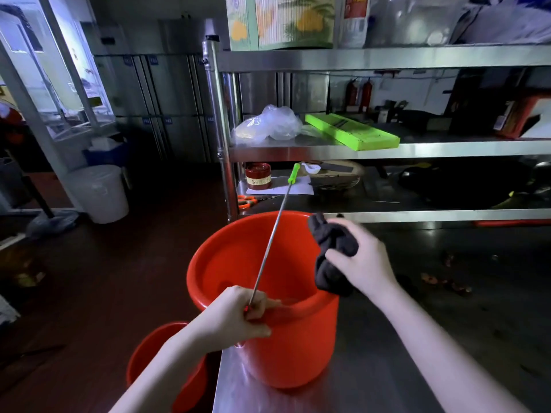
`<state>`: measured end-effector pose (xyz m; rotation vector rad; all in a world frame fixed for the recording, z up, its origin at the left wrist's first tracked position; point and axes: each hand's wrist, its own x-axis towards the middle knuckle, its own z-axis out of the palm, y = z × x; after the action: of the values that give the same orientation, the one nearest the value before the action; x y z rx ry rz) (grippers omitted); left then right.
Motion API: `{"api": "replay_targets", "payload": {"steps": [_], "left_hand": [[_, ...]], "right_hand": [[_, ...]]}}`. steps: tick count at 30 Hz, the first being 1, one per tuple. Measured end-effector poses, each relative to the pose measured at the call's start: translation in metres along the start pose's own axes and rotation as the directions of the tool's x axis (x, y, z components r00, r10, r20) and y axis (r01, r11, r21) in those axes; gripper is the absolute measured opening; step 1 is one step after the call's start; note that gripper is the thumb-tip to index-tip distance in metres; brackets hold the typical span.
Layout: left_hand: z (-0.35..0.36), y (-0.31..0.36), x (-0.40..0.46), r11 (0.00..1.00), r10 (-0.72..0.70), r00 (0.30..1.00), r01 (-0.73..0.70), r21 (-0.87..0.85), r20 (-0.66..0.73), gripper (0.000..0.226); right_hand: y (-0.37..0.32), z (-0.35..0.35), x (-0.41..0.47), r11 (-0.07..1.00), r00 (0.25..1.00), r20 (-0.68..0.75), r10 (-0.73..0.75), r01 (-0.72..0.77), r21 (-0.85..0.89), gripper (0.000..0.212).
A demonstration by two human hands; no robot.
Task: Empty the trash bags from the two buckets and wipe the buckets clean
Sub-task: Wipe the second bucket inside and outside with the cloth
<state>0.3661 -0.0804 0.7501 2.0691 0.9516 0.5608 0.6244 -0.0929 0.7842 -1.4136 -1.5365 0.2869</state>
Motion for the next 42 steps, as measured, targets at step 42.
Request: {"api": "replay_targets", "payload": {"steps": [42], "left_hand": [[-0.043, 0.087, 0.070, 0.662, 0.597, 0.732, -0.218, 0.717, -0.329, 0.029]], "right_hand": [[-0.078, -0.041, 0.039, 0.770, 0.945, 0.123, -0.304, 0.320, -0.553, 0.021]]}}
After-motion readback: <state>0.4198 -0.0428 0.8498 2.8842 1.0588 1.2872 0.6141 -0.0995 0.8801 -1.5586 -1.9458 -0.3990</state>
